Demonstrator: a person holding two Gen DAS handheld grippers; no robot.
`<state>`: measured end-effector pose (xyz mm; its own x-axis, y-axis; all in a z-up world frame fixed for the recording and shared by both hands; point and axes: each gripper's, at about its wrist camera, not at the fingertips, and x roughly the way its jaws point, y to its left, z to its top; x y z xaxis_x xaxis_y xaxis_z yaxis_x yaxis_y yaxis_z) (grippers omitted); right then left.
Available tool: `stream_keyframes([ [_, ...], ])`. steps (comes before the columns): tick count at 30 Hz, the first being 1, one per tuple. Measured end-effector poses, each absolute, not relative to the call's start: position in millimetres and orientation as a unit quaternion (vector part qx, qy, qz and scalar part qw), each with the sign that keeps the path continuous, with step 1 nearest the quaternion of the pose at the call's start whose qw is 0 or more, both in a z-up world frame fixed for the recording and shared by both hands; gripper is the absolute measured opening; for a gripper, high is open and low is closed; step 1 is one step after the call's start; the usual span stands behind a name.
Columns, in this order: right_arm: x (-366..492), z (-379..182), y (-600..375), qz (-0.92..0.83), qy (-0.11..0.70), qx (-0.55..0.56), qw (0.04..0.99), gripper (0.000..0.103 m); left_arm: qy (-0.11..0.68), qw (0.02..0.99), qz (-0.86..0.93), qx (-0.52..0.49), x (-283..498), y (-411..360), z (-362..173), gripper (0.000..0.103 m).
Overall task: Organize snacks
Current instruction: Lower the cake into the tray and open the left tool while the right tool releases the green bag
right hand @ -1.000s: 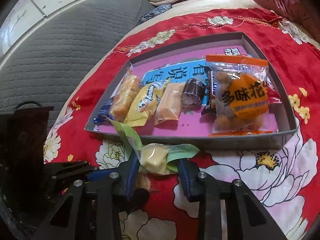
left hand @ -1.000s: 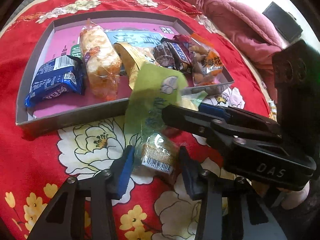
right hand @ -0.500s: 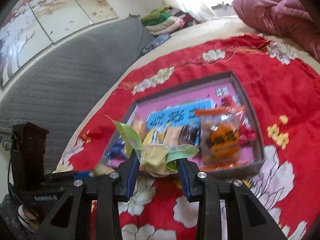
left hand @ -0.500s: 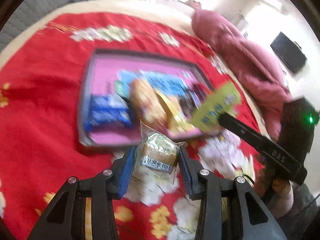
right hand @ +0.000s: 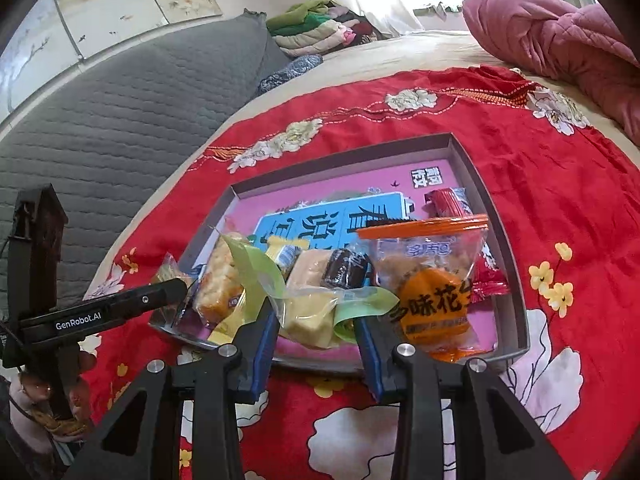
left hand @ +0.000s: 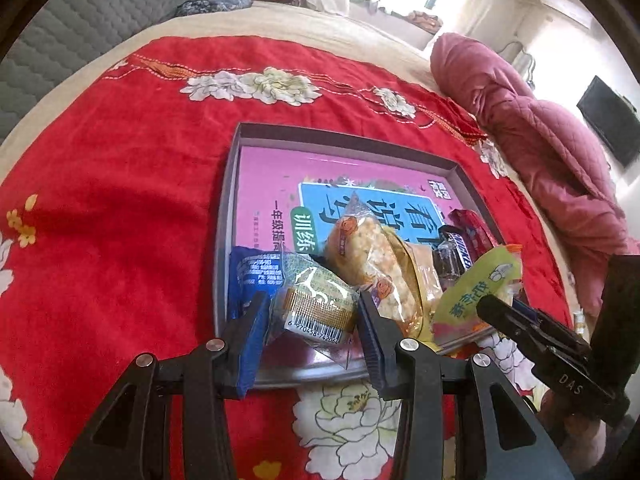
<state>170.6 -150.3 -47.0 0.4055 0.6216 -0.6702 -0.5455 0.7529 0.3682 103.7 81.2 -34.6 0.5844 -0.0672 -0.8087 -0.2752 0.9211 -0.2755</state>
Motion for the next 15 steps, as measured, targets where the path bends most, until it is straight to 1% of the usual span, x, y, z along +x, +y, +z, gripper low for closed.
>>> stream_keyframes([
  [5, 170.2, -50.3, -152.0, 0.341, 0.425, 0.045, 0.837, 0.039, 0.449, 0.87, 0.065, -0.191, 107.8, 80.6, -37.1, 0.045],
  [8, 169.8, -50.3, -154.5, 0.34, 0.423, 0.05, 0.838, 0.041, 0.454, 0.868, 0.071, -0.186, 110.3, 80.4, -39.5, 0.045],
  [10, 170.1, -49.2, -156.7, 0.338, 0.422, 0.055, 0.839, 0.046, 0.455, 0.868, 0.072, -0.187, 110.6, 80.9, -41.1, 0.046],
  [15, 169.3, -44.3, -161.6, 0.338, 0.415, 0.066, 0.842, 0.049, 0.453, 0.869, 0.075, -0.184, 108.2, 80.4, -38.9, 0.057],
])
